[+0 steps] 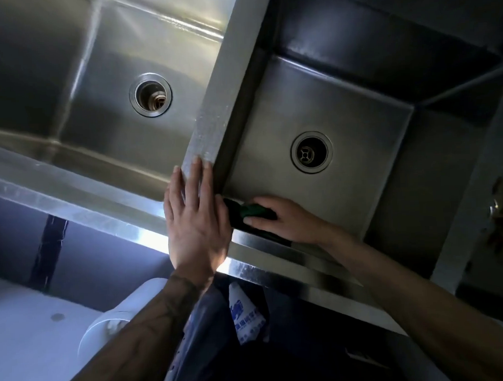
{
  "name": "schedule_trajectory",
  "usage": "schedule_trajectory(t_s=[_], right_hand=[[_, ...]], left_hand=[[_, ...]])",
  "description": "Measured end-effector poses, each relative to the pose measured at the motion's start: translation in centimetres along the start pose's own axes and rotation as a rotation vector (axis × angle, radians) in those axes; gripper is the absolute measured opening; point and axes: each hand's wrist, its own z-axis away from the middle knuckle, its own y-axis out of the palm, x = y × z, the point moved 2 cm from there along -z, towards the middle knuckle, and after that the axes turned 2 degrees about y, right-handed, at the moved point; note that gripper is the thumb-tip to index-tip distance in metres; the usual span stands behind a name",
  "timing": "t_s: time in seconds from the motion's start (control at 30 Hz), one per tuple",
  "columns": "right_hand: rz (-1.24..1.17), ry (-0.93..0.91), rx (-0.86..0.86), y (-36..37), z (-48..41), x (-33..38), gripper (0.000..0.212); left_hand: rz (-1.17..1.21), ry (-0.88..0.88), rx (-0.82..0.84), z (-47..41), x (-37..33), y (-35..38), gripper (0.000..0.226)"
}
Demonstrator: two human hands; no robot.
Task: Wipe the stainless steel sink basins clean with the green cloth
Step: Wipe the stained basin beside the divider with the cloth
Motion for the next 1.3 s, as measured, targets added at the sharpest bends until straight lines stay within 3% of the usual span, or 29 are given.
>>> schedule_trajectory(t_s=[0.1,0.23,0.4,0.47,0.6,0.8,1.0,1.17,1.3], right_hand=[[-0.007,0.010,0.050,0.2,-0.6,-0.4,0.013],[0.244,0.150,0.069,0.5,-2.8,-2.4,0.039],[0.015,-0.067,0.009,-0.6,1.7,-1.6,0.021],[0.002,-0.012,0.030,-0.6,1.5,-2.5,0.028],[0.218,0.187,0.093,-0.8,-0.3,-4.5,0.037],[-0.023,0.050,0.056,-1.2,3.6,-3.9,0.033],[0.242,0.242,0.093,-1.1,1.0,-6.4,0.043],[-0.018,0.065,0.046,-1.7,4.6,-5.0,0.028],[0.122,0.173,0.103,-1.7,2.8,-6.9,0.036]], left_hand=[[0.021,-0.018,0.028,0.0,-0.1,-0.2,0.062],[0.026,-0.027,0.022,-0.1,0.0,-0.1,0.062],[0.040,-0.029,0.019,-0.1,0.0,0.0,0.062],[0.038,-0.028,0.014,-0.1,0.0,0.0,0.062],[0.030,-0.021,0.002,-0.1,0.0,-0.1,0.062],[0.032,-0.021,-0.001,-0.1,0.1,0.1,0.063],[0.026,-0.021,-0.013,-0.1,0.0,0.0,0.062],[0.036,-0.017,-0.029,-0.1,0.0,0.0,0.062],[0.027,-0.022,-0.034,-0.1,-0.1,-0.1,0.064]])
